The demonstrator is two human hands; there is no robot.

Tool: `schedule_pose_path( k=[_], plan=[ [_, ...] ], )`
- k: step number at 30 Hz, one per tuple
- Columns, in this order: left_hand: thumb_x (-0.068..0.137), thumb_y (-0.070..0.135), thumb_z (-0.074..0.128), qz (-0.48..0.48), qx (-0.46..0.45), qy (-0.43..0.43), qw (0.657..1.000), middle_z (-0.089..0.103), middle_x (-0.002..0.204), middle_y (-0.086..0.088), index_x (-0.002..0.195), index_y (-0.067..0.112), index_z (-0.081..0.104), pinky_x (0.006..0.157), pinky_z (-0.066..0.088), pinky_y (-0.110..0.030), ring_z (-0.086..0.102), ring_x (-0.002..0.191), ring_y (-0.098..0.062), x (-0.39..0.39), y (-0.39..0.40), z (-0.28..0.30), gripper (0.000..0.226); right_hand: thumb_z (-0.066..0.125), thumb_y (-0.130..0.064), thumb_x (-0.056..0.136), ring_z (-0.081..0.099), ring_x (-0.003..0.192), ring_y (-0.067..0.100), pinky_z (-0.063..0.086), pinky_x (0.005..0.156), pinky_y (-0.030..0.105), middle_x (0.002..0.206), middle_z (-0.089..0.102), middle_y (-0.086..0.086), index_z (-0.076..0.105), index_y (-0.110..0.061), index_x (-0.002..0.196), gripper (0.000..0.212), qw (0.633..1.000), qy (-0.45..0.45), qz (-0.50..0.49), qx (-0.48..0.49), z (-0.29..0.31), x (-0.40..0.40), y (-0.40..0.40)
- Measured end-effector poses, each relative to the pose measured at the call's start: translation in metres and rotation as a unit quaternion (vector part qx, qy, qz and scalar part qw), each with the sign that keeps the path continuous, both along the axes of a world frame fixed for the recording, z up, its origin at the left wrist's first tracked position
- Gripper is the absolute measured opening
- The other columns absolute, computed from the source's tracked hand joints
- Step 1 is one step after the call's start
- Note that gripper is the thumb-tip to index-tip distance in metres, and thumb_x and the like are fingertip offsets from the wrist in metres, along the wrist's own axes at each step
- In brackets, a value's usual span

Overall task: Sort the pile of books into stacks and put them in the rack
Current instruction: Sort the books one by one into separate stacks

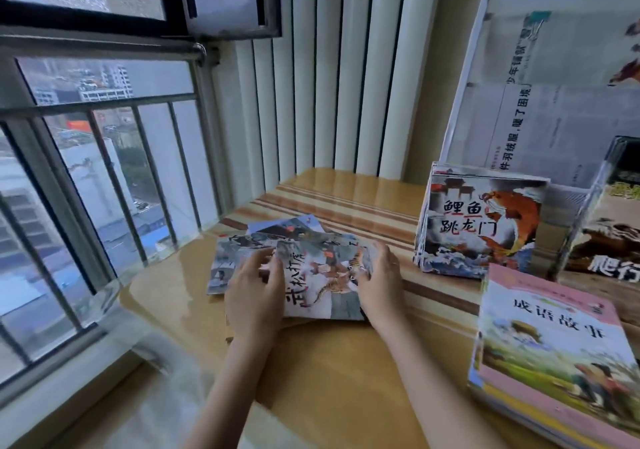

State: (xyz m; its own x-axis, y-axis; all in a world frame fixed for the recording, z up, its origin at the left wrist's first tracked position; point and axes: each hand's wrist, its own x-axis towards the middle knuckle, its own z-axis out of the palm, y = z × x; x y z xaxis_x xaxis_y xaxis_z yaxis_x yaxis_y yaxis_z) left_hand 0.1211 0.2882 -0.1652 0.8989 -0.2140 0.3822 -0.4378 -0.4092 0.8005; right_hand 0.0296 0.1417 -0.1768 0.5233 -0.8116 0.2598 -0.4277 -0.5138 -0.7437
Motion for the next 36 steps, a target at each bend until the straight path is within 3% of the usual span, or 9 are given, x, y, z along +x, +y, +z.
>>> schedule_pose_path(
  k=[7, 10, 15, 20, 24, 26, 29, 32, 36],
  plan=[
    [0.094, 0.016, 0.045, 0.066, 0.005, 0.075, 0.995, 0.060, 0.121, -0.020, 0.128, 0.007, 0.052, 0.097, 0.037, -0.040, 0.051, 0.117, -0.033, 0.012, 0.004, -0.006, 0.037, 0.061, -0.006, 0.089, 0.050, 0.111, 0.029, 0.043, 0.074, 0.033, 0.132, 0.043, 0.016, 0.042, -0.015, 0.129, 0.045, 0.984, -0.093, -0.114, 0.104, 0.005, -0.001, -0.011],
    [0.087, 0.020, 0.058, 0.034, -0.007, 0.061, 0.998, 0.069, 0.098, 0.002, 0.123, 0.017, 0.052, 0.091, 0.047, -0.043, 0.062, 0.105, -0.025, 0.015, 0.005, -0.008, 0.036, 0.062, -0.007, 0.089, 0.055, 0.109, 0.028, 0.045, 0.076, 0.032, 0.124, 0.056, 0.014, 0.045, -0.013, 0.124, 0.040, 0.980, -0.119, -0.108, 0.116, 0.005, -0.003, -0.013],
    [0.085, 0.016, 0.063, -0.076, -0.075, 0.094, 0.990, 0.062, 0.113, 0.015, 0.101, 0.046, 0.046, 0.094, 0.047, -0.054, 0.057, 0.116, -0.011, 0.018, 0.003, -0.010, 0.038, 0.052, 0.002, 0.092, 0.057, 0.108, 0.019, 0.044, 0.072, 0.016, 0.128, 0.058, 0.007, 0.046, -0.016, 0.124, 0.038, 0.979, -0.132, -0.028, 0.152, 0.005, -0.007, -0.018],
    [0.089, -0.011, 0.052, -0.189, -0.201, 0.168, 0.946, 0.063, 0.119, 0.003, 0.117, 0.022, 0.045, 0.070, 0.060, -0.037, 0.068, 0.095, -0.011, 0.011, 0.009, -0.004, 0.043, 0.040, 0.008, 0.094, 0.050, 0.111, 0.008, 0.043, 0.060, 0.007, 0.138, 0.050, 0.005, 0.043, -0.016, 0.128, 0.042, 0.973, -0.140, 0.025, 0.180, 0.006, -0.008, -0.020],
    [0.095, 0.009, 0.050, -0.254, -0.260, 0.239, 0.901, 0.063, 0.116, 0.005, 0.120, 0.023, 0.049, 0.076, 0.056, -0.039, 0.067, 0.096, -0.014, 0.005, 0.009, 0.011, 0.029, 0.049, 0.005, 0.092, 0.045, 0.128, 0.012, 0.042, 0.094, 0.022, 0.144, 0.044, 0.005, 0.041, -0.017, 0.129, 0.043, 0.960, -0.169, 0.052, 0.218, 0.007, -0.007, -0.018],
    [0.099, 0.020, 0.043, -0.313, -0.224, 0.244, 0.890, 0.059, 0.109, 0.004, 0.112, 0.025, 0.050, 0.074, 0.054, -0.027, 0.063, 0.087, -0.005, 0.000, 0.008, 0.022, 0.015, 0.051, 0.008, 0.090, 0.045, 0.130, 0.016, 0.040, 0.098, 0.023, 0.143, 0.046, 0.006, 0.044, -0.017, 0.122, 0.042, 0.950, -0.202, 0.023, 0.236, 0.007, -0.006, -0.017],
    [0.094, 0.000, 0.049, -0.397, -0.166, 0.283, 0.857, 0.058, 0.102, 0.002, 0.123, 0.020, 0.044, 0.072, 0.051, -0.009, 0.065, 0.083, 0.009, -0.007, 0.006, 0.026, 0.035, 0.048, 0.008, 0.091, 0.050, 0.122, 0.016, 0.041, 0.089, 0.025, 0.139, 0.048, 0.004, 0.048, -0.021, 0.113, 0.036, 0.936, -0.224, -0.050, 0.265, 0.009, -0.004, -0.012],
    [0.080, -0.003, 0.066, -0.433, -0.172, 0.299, 0.832, 0.061, 0.119, -0.017, 0.126, 0.019, 0.046, 0.087, 0.056, -0.039, 0.067, 0.102, -0.026, -0.014, 0.011, 0.019, 0.056, 0.039, 0.008, 0.093, 0.049, 0.101, 0.012, 0.042, 0.074, 0.025, 0.128, 0.049, 0.003, 0.049, -0.020, 0.117, 0.038, 0.936, -0.205, -0.045, 0.284, 0.012, -0.001, -0.002],
    [0.094, 0.001, 0.049, -0.316, -0.259, 0.304, 0.860, 0.068, 0.107, -0.009, 0.116, 0.033, 0.051, 0.087, 0.053, -0.053, 0.067, 0.095, -0.030, -0.011, 0.005, 0.017, 0.039, 0.040, 0.006, 0.087, 0.050, 0.086, 0.020, 0.039, 0.055, 0.025, 0.120, 0.043, 0.008, 0.046, -0.024, 0.115, 0.041, 0.967, -0.124, -0.030, 0.220, 0.013, 0.005, 0.008]
  ],
)
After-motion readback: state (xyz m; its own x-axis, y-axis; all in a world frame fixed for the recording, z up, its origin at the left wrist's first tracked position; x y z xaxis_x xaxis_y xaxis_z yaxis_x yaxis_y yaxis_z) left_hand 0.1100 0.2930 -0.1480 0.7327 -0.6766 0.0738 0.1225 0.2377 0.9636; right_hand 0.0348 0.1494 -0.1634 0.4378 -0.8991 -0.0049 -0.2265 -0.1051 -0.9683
